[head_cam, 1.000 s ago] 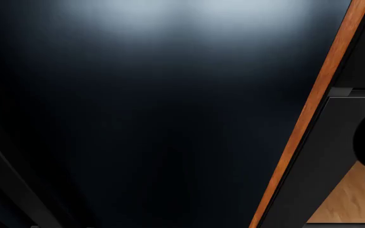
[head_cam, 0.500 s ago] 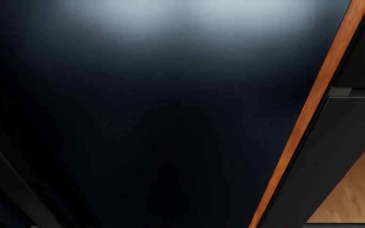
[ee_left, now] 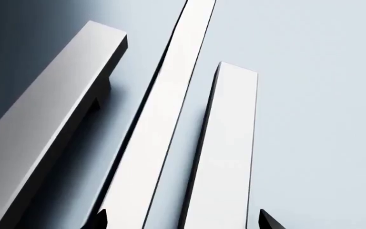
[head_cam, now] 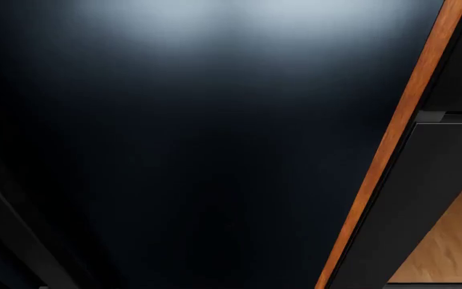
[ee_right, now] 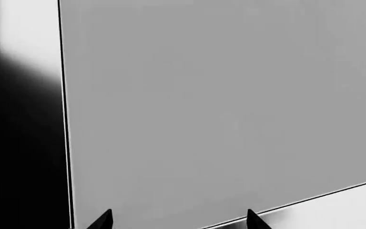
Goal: Close the microwave door
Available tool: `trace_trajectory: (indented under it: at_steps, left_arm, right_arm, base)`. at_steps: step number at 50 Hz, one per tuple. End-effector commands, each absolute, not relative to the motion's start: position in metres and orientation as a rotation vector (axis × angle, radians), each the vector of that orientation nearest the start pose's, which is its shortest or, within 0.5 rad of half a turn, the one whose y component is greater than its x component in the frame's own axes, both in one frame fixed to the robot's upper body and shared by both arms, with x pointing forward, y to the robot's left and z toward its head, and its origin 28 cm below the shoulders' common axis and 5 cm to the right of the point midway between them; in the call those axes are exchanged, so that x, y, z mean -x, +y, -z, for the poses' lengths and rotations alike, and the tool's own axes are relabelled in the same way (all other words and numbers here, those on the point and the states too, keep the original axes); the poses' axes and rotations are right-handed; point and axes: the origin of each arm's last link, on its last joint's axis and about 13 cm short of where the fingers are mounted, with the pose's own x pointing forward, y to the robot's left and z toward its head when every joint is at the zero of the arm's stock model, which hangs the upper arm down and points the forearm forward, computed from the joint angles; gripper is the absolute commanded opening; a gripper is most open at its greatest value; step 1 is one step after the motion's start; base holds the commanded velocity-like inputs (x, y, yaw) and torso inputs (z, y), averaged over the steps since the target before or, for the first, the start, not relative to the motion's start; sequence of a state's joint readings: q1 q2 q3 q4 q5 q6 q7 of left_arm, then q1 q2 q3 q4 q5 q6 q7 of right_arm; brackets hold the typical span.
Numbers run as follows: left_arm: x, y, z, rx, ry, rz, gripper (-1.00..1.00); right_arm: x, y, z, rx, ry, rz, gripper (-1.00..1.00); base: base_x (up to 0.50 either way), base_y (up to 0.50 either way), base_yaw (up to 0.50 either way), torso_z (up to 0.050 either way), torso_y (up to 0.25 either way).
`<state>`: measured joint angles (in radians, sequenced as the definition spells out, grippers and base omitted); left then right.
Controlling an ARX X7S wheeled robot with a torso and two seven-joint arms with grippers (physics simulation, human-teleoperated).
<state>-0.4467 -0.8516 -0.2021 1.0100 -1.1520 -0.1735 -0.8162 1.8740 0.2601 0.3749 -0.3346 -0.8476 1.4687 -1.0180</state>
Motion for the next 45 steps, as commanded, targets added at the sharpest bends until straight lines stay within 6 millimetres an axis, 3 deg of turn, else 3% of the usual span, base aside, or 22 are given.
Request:
trace_trajectory:
  at_steps: [1, 7, 14, 21, 38, 45]
  left_arm:
    - [-0.145, 0.258, -0.296, 0.309, -0.893, 0.013, 1.00]
    - [-0.145, 0.257, -0.295, 0.308, -0.892, 0.013, 1.00]
    - [-0.145, 0.257, -0.295, 0.306, -0.891, 0.014, 1.00]
    - [-0.145, 0.257, -0.295, 0.308, -0.890, 0.014, 1.00]
    - [-0.145, 0.257, -0.294, 0.306, -0.891, 0.015, 1.00]
    - [-0.144, 0.257, -0.295, 0.307, -0.892, 0.015, 1.00]
  right_arm:
    - [-0.166, -0.260, -0.450, -0.267, -0.779, 0.079, 1.00]
    - [-0.160, -0.265, -0.457, -0.309, -0.728, 0.085, 1.00]
    - [-0.172, -0.266, -0.457, -0.321, -0.577, 0.048, 1.00]
    - [-0.176, -0.266, -0.460, -0.348, -0.543, -0.050, 1.00]
    - [-0.177, -0.273, -0.456, -0.395, -0.495, -0.061, 1.00]
    - [-0.182, -0.272, -0.459, -0.398, -0.444, -0.151, 1.00]
  base:
    - [0.00, 0.00, 0.00, 0.000, 0.000]
    - [0.00, 0.00, 0.00, 0.000, 0.000]
    - [0.00, 0.00, 0.00, 0.000, 0.000]
    - [0.00, 0.00, 0.00, 0.000, 0.000]
    - [0.00, 0.00, 0.00, 0.000, 0.000]
    - [0.00, 0.00, 0.00, 0.000, 0.000]
